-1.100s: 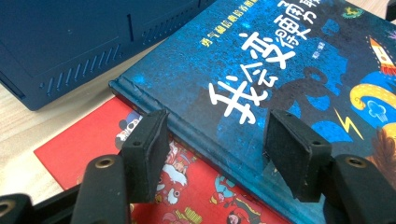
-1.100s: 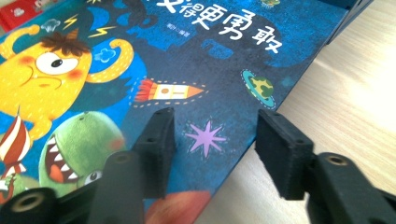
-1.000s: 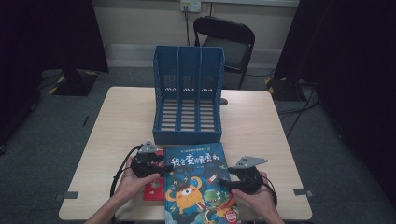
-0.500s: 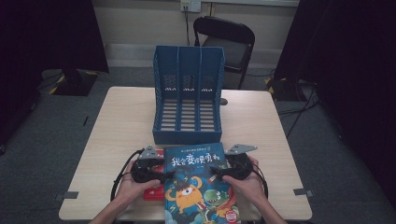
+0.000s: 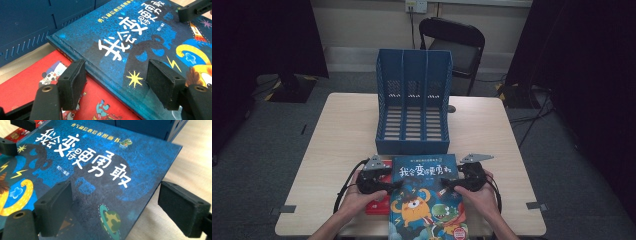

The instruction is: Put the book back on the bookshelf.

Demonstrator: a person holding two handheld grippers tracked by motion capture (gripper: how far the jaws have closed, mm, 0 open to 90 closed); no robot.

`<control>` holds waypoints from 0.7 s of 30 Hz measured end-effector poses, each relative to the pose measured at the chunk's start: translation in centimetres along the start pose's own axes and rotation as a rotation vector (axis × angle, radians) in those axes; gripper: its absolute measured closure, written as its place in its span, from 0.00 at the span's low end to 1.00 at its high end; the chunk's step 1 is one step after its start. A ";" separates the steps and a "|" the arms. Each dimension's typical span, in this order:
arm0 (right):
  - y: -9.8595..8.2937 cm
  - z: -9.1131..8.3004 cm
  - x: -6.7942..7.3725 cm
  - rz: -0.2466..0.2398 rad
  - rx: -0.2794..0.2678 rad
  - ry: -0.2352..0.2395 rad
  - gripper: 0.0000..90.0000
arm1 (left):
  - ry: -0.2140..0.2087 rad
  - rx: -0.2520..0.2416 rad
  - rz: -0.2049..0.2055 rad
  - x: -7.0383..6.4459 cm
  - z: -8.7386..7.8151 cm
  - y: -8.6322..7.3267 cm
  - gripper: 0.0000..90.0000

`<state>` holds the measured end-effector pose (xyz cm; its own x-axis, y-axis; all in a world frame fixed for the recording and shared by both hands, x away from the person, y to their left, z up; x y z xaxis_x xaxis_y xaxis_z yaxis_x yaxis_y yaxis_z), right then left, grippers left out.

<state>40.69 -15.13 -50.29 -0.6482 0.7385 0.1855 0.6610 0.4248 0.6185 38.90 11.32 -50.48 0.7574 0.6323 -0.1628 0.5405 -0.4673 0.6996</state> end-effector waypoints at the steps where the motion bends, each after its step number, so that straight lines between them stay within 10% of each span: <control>1: 0.0 0.1 -0.1 0.006 0.003 0.013 0.13 | 0.000 0.001 0.000 0.0 0.0 0.0 0.35; 21: 1.5 -0.8 0.3 -0.031 -0.016 -0.024 0.16 | -0.017 -0.014 -0.033 0.1 0.0 0.1 0.34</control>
<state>41.17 -14.68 -48.66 -0.6585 0.7379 0.1480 0.6350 0.4393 0.6354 39.02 11.35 -50.46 0.7458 0.6362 -0.1976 0.5600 -0.4380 0.7033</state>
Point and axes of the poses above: each handheld gripper's, and its own axes: z roughly forward along the jaws, y roughly out of its top, x roughly to its left, the point moved 6 cm from there along z, roughly forward along the jaws, and after that the axes turned 8 degrees about x, right-handed, at the moved point
